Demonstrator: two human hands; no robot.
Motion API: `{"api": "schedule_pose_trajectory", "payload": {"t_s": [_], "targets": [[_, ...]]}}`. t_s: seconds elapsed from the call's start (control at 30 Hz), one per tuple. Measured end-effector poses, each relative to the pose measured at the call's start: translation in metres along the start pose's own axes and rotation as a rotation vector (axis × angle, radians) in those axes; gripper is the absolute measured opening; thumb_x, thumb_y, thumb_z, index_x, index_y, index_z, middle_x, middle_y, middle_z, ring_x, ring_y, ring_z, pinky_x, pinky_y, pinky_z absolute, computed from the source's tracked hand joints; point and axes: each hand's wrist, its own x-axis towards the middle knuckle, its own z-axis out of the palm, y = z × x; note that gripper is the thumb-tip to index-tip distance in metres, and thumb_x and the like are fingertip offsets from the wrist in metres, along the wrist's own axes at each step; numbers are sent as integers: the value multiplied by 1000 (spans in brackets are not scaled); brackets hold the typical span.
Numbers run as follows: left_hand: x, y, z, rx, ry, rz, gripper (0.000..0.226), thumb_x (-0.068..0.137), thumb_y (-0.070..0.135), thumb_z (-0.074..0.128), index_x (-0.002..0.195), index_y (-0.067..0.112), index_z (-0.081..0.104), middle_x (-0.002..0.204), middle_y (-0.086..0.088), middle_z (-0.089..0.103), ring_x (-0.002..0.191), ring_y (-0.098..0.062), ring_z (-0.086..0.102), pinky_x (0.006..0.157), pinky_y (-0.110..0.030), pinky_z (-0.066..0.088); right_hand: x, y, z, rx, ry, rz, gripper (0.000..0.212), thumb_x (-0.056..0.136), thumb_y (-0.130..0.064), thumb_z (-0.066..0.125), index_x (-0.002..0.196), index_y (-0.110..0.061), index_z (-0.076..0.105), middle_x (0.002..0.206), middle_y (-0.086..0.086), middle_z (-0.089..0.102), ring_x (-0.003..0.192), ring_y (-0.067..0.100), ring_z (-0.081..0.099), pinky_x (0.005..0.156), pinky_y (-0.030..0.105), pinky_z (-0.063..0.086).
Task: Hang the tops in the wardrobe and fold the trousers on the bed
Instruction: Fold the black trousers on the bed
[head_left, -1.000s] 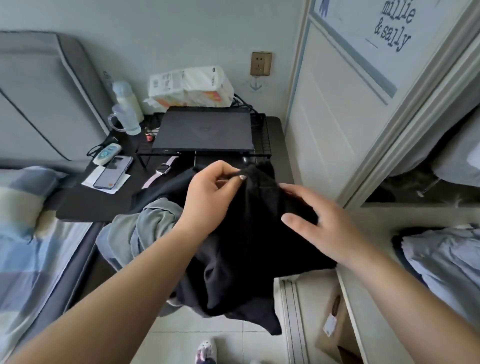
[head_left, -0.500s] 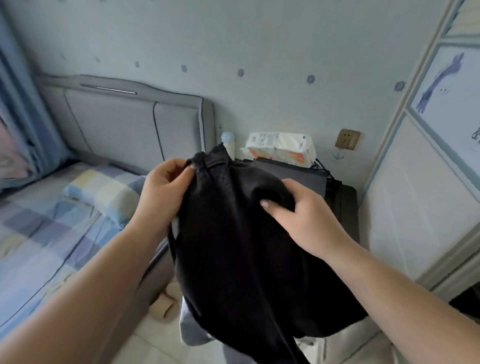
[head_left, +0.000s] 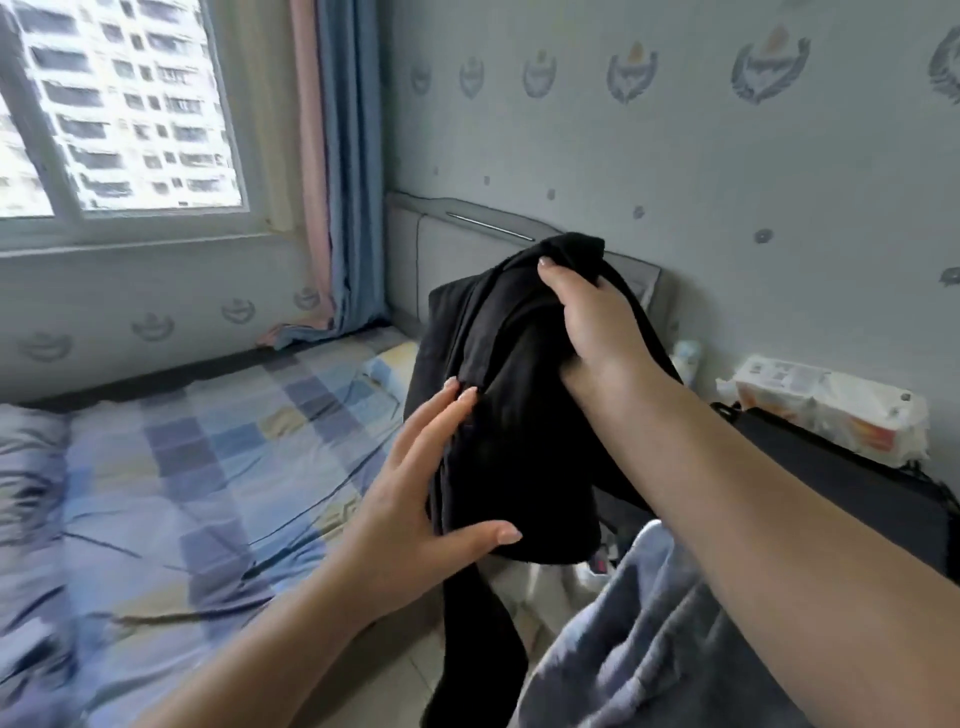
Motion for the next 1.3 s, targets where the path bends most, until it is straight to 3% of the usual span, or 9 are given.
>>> {"api": "schedule_pose_trajectory", "payload": {"t_s": [0.07,0.17,0.37,0.63,0.87,1.0,1.13,1.2,1.3], "targets": [[-6,-15,-36,36,56,-84,96,70,61,70,146,52,12,155,17,20,144,-3,19,115,-34,30,-1,14,51,47,-64,29,29,87,-21,65,112,-7,62,95,9,70,67,14,71,51,22,52],[-11,-36,-91,-66,192,-220,95,66,35,79,141,52,24,140,16,46,127,-2,47,103,-33,45,-9,38,125,125,-160,62,26,88,-17,63,109,-3,62,86,9,70,62,14,70,51,23,52],[-23,-62,-183,-10,423,-230,44,74,21,66,102,54,60,96,24,68,90,8,62,75,-5,43,-24,82,206,98,-449,219,10,90,-17,62,93,-8,64,69,2,70,62,14,68,58,25,54],[-39,-89,-259,-406,665,-516,8,87,11,66,91,17,71,81,3,74,74,-6,68,60,-15,50,-36,138,253,-139,-860,137,20,95,-19,51,110,-18,65,104,-7,72,94,1,66,77,12,50],[-54,-123,-311,-525,880,-751,9,88,16,66,92,8,68,75,-6,74,63,-14,71,49,-19,51,-36,197,258,-425,-1282,-348,80,81,-52,65,148,-35,24,152,-13,30,140,6,28,112,33,33],[-43,-150,-337,-495,993,-826,16,89,19,64,100,8,67,71,-2,74,59,-12,70,46,-17,49,-31,230,308,-551,-1286,-562,110,66,-46,80,149,-39,8,154,-17,19,141,3,21,111,23,31],[-28,-174,-362,-752,1032,-717,51,83,41,64,118,4,62,105,-17,70,87,-25,70,63,-28,56,-12,246,372,-264,-1080,-383,51,81,-35,66,126,-48,45,119,-27,59,114,-5,53,90,11,43],[-21,-181,-372,-834,968,-637,58,79,53,61,118,11,66,118,-16,67,103,-25,67,73,-30,57,5,248,403,-154,-1014,-262,21,92,-30,57,108,-43,59,104,-22,67,100,-1,62,84,19,49],[-17,-190,-381,-703,873,-473,61,86,54,59,133,16,54,133,-9,59,122,-21,57,90,-29,52,25,249,444,-8,-1033,-15,21,97,-28,50,96,-31,70,97,-5,72,95,13,68,83,33,55]]}}
